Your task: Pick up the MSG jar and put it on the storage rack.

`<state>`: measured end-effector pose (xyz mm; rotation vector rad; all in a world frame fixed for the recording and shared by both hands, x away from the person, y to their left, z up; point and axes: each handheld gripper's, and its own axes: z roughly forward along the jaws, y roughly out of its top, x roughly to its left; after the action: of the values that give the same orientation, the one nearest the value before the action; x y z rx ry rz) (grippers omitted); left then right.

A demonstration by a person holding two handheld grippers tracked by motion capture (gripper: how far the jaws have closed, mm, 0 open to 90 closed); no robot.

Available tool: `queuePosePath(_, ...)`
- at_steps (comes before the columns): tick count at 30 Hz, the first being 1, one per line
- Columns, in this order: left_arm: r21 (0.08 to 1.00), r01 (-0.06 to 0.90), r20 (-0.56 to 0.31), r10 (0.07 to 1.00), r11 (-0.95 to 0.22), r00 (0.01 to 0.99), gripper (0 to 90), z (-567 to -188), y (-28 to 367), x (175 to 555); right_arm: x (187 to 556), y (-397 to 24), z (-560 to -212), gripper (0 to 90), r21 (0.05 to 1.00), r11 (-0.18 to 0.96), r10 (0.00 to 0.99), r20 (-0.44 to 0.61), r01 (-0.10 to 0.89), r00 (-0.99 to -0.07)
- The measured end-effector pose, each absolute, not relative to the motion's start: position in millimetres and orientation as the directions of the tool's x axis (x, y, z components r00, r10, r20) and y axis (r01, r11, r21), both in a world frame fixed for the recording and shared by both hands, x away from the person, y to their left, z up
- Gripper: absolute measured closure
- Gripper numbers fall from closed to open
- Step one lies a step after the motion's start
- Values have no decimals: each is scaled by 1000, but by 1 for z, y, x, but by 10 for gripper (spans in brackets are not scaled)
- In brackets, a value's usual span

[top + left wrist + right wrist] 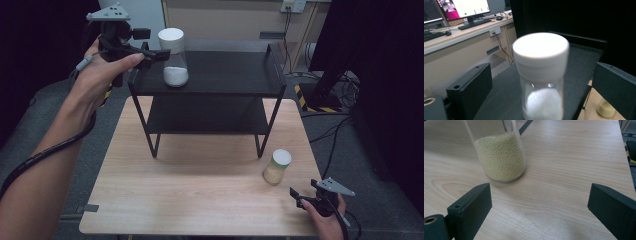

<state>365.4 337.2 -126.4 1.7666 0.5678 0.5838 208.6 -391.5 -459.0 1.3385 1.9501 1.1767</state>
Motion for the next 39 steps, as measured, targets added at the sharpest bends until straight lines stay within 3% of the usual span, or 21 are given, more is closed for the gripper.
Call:
queuePosePath(9,970,27,134,621,-243,773,20,-143,345,316,208,-391,-459,56,861,142,917,72,489,-392)
queuePosePath(18,973,-9,141,567,-229,811,22,-192,334,281,209,-386,-458,54,862,152,912,67,484,-405)
queuePosePath(39,949,99,99,581,-300,808,28,-299,302,282,209,-388,-458,52,864,146,913,70,483,-402)
